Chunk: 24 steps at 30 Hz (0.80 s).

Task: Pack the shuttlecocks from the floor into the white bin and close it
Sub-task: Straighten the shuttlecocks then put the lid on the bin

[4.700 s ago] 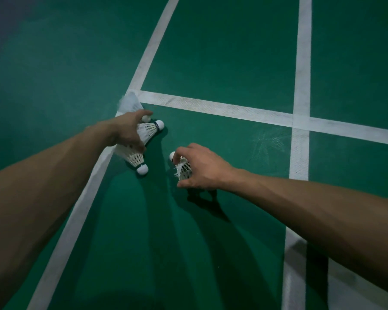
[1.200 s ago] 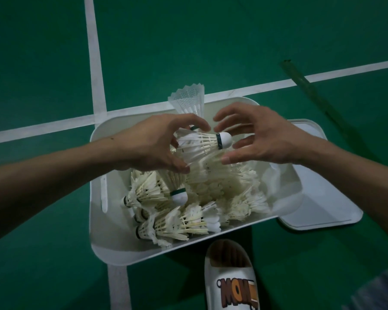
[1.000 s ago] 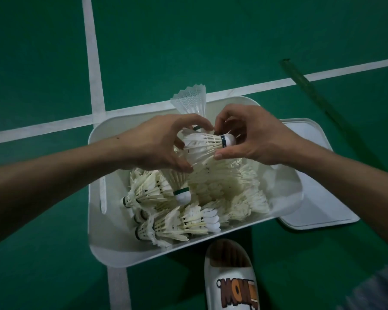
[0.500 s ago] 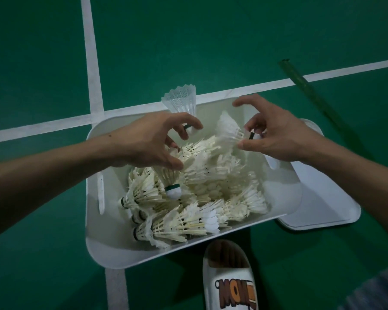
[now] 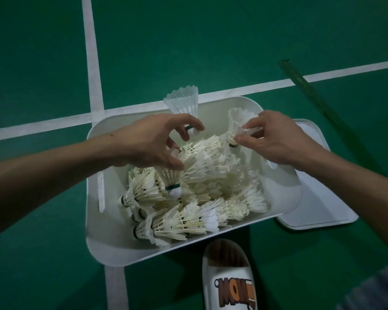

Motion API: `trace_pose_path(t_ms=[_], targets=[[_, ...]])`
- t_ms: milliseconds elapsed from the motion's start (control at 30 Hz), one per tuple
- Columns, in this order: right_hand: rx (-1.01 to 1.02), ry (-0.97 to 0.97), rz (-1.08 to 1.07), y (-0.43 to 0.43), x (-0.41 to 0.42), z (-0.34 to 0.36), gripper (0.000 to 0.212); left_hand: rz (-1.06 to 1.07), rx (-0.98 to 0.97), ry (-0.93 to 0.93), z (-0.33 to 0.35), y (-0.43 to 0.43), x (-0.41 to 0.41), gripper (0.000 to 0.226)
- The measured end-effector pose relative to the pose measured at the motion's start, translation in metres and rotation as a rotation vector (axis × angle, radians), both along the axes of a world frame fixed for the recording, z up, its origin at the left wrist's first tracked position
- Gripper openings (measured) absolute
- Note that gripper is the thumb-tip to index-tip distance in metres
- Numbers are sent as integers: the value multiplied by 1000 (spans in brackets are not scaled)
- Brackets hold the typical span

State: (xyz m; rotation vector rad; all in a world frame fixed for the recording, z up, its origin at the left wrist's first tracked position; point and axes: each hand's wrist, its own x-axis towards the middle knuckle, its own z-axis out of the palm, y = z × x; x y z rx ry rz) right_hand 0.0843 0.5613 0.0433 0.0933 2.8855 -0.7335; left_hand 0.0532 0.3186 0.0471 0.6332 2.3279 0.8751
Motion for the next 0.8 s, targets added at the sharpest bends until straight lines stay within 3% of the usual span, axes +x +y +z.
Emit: trace_pose_path(t_ms=[333, 567, 667, 800], targets=[[117, -106, 1, -8, 9, 3, 36, 7, -3, -10, 0, 0, 0, 78], [-84, -205, -83, -16, 16, -9, 46, 7, -7, -6, 0, -1, 0, 78], [-243, -254, -212, -17, 15, -9, 35, 15, -1, -12, 2, -5, 1, 77], [-273, -295, -207, -14, 17, -12, 18, 17, -5, -7, 4, -9, 3, 77]])
